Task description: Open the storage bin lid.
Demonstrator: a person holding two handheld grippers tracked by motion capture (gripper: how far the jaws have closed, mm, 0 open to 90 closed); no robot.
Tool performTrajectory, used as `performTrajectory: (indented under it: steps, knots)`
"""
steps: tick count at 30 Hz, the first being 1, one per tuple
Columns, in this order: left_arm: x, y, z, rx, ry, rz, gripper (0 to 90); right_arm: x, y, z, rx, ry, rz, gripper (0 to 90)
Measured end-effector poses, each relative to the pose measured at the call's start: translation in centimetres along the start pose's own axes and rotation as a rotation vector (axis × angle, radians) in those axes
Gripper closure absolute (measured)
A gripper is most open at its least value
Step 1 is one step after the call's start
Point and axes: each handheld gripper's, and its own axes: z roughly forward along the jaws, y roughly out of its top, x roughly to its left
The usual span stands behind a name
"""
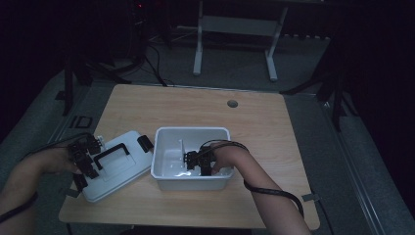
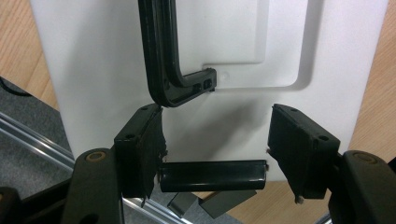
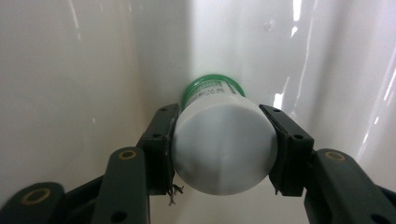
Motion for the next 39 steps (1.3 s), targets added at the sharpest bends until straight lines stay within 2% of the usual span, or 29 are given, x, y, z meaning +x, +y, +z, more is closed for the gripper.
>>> performTrajectory:
  steps: [7,9,11,18,24,31,39]
  knots:
    - [0.0,0.1,0.2,0.006,0.002,0.002,35.4,-0.2,-0.2,-0.4,-0.019,-0.009,0.001,45.9]
    - [-0.1,0.2,0.1,0.004,0.002,0.003,35.3,-0.3,-0.4,-0.9,-0.03,-0.026,0.01,43.1]
    - [-0.1,0.3,0.0,0.004,0.001,0.004,35.4,-0.4,-0.6,-1.7,-0.052,-0.013,0.021,42.7]
    - [-0.3,0.6,-0.1,0.003,-0.002,0.01,35.3,-0.5,-1.7,-4.0,-0.084,-0.021,0.043,41.7]
    - [-0.3,0.6,-0.1,0.007,-0.002,0.01,35.3,-0.4,-2.6,-5.7,-0.092,-0.025,0.038,41.7]
    - [-0.3,0.6,-0.3,0.008,-0.001,0.01,35.3,-0.1,-4.0,-8.0,-0.128,-0.036,0.041,43.1]
    - [-0.4,0.5,-0.4,0.009,-0.003,0.008,35.4,0.2,-6.2,-10.2,-0.159,-0.077,0.052,41.5]
